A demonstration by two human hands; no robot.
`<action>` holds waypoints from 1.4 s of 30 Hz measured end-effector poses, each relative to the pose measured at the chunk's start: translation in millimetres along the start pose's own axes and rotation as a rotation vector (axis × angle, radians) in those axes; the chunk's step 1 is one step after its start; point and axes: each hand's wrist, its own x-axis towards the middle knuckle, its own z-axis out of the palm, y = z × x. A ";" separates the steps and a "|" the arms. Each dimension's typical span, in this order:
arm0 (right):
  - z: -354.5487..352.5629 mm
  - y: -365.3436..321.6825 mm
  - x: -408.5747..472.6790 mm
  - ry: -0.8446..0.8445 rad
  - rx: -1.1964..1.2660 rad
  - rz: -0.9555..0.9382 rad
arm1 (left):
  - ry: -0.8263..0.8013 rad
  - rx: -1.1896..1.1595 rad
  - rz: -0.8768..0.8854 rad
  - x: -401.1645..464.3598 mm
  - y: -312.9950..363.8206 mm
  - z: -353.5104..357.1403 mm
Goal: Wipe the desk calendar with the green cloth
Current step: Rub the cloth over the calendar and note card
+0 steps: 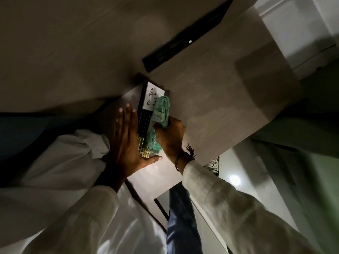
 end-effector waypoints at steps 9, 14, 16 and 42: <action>-3.3 -3.7 6.4 0.013 -0.008 -0.012 | 0.012 0.017 0.010 4.3 3.9 -3.3; -2.5 -10.5 2.7 0.000 -0.011 -0.077 | 0.016 -0.022 0.000 2.7 3.2 4.1; -3.5 -9.1 1.3 -0.002 0.015 -0.112 | 0.022 -0.027 -0.004 3.9 1.9 6.1; 2.8 -13.6 -2.2 -0.078 0.071 -0.050 | 0.038 -0.032 -0.026 3.1 0.7 4.5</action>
